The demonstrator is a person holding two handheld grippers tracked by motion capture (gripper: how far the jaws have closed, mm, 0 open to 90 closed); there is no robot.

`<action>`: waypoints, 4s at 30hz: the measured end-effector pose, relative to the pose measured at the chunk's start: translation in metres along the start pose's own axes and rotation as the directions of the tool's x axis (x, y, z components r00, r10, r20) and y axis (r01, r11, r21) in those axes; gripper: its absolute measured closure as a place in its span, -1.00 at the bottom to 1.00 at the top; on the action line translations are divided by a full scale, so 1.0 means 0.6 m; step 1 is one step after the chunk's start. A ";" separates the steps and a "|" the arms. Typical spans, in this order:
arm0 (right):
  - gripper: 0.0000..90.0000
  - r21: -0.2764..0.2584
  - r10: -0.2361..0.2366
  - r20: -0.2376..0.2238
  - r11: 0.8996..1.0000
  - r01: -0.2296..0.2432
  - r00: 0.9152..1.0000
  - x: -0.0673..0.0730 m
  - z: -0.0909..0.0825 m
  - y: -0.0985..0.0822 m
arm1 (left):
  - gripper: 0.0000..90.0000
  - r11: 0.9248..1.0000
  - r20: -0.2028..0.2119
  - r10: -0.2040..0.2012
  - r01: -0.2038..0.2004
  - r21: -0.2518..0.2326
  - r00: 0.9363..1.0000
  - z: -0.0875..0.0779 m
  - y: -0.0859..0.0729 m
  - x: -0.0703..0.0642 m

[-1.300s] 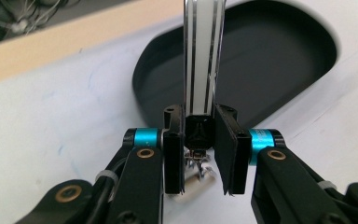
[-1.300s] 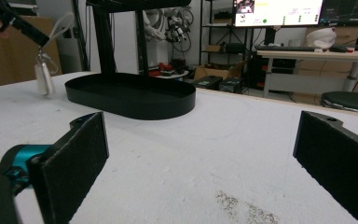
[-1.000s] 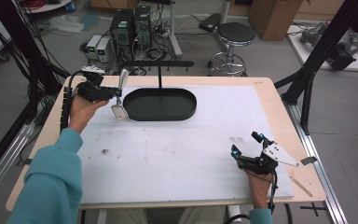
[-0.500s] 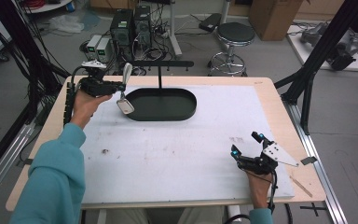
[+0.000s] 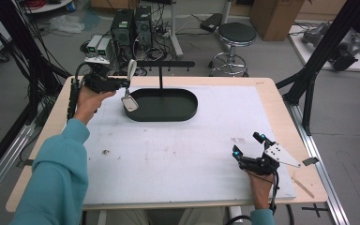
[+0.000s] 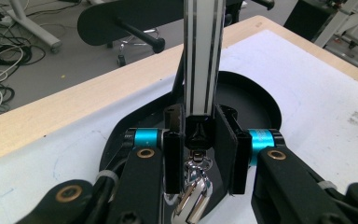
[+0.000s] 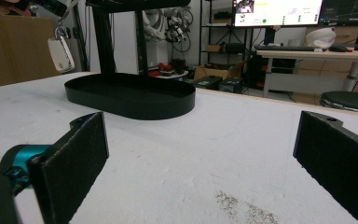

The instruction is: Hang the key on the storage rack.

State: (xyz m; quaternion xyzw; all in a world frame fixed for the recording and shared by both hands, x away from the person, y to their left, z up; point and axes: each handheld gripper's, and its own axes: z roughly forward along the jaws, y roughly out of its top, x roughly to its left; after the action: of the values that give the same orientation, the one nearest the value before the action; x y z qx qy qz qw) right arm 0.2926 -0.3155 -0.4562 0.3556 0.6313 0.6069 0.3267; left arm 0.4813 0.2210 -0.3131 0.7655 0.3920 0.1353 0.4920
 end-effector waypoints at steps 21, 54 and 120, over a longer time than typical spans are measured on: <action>-0.94 -0.001 0.001 -0.001 1.000 -0.001 1.000 0.000 0.000 0.000 | 0.64 0.999 0.033 -0.049 0.048 0.015 0.998 0.022 -0.015 0.026; -0.94 -0.002 -0.008 -0.003 1.000 0.008 1.000 0.000 0.001 0.000 | 0.64 0.995 0.025 -0.095 0.095 0.002 0.995 0.030 -0.036 0.047; -0.94 0.007 0.002 -0.005 1.000 -0.002 1.000 0.001 0.000 0.000 | -0.77 0.997 -0.187 0.061 -0.069 -0.033 0.980 0.060 -0.064 0.016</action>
State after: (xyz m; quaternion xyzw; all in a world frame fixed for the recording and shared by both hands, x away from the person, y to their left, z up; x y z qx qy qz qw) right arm 0.2922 -0.3148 -0.4562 0.3560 0.6336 0.6060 0.3234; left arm 0.4910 0.2128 -0.3650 0.7520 0.4084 0.2299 0.4634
